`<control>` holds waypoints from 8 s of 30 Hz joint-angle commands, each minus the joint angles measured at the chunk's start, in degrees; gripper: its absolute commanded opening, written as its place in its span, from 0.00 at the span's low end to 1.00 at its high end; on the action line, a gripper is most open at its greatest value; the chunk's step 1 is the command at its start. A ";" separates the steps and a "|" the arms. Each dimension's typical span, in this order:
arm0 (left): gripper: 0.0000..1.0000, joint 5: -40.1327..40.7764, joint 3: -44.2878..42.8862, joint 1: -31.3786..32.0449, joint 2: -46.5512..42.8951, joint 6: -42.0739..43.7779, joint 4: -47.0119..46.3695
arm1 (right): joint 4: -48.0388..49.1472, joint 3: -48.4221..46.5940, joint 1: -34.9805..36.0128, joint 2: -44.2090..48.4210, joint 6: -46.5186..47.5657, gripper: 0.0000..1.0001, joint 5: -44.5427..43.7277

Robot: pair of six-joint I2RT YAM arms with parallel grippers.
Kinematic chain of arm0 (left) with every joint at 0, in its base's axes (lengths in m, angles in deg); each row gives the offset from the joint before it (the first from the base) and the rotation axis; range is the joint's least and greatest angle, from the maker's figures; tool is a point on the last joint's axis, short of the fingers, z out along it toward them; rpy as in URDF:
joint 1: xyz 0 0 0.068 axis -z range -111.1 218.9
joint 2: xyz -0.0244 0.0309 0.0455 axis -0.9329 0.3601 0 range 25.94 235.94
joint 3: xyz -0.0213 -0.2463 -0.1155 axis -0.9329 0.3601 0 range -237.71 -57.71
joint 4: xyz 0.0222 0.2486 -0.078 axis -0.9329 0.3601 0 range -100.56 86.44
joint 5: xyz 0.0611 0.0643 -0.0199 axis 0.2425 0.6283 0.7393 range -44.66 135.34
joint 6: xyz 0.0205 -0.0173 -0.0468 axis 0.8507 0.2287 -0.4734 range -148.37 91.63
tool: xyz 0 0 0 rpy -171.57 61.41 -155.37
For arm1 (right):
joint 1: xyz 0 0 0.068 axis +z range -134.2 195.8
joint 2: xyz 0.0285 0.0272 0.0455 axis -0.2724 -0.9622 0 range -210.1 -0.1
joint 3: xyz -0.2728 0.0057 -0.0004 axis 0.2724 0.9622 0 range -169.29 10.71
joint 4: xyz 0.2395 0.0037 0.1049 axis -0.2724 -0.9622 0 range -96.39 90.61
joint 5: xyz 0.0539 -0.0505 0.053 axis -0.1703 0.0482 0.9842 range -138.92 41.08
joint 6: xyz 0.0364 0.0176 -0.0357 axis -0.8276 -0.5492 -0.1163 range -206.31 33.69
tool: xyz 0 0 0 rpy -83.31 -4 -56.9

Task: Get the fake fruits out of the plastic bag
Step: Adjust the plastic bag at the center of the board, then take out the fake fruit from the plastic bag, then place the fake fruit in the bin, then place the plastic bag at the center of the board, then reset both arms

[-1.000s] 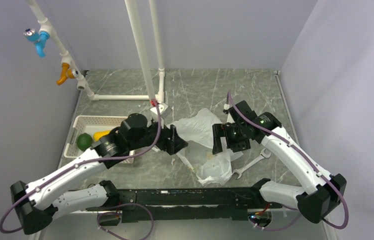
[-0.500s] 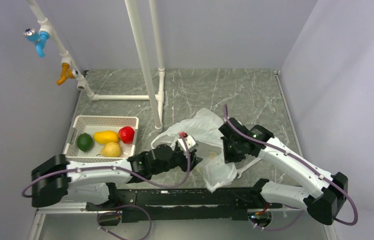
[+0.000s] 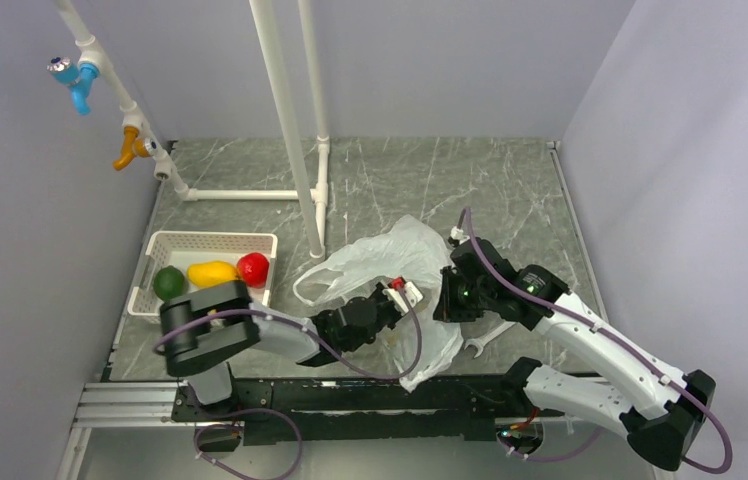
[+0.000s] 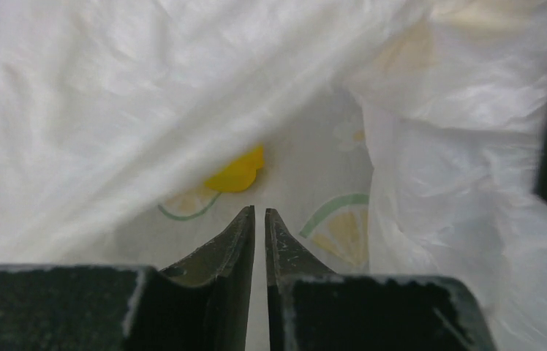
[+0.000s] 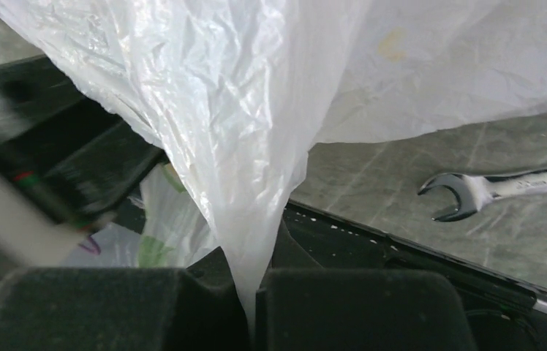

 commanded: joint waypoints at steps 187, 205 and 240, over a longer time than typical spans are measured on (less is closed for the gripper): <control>0.55 14.96 -12.15 -39.47 -48.27 -22.83 83.97 | 19.04 5.48 -17.65 2.61 12.52 0.00 -6.08; 0.99 4.51 -14.34 -49.61 -57.19 -31.70 92.61 | 19.68 5.99 -17.66 2.61 13.43 0.00 -3.94; 1.00 -24.56 -28.22 -49.65 -70.96 -36.50 97.80 | 12.73 -24.79 -17.75 -10.36 19.25 1.00 -15.70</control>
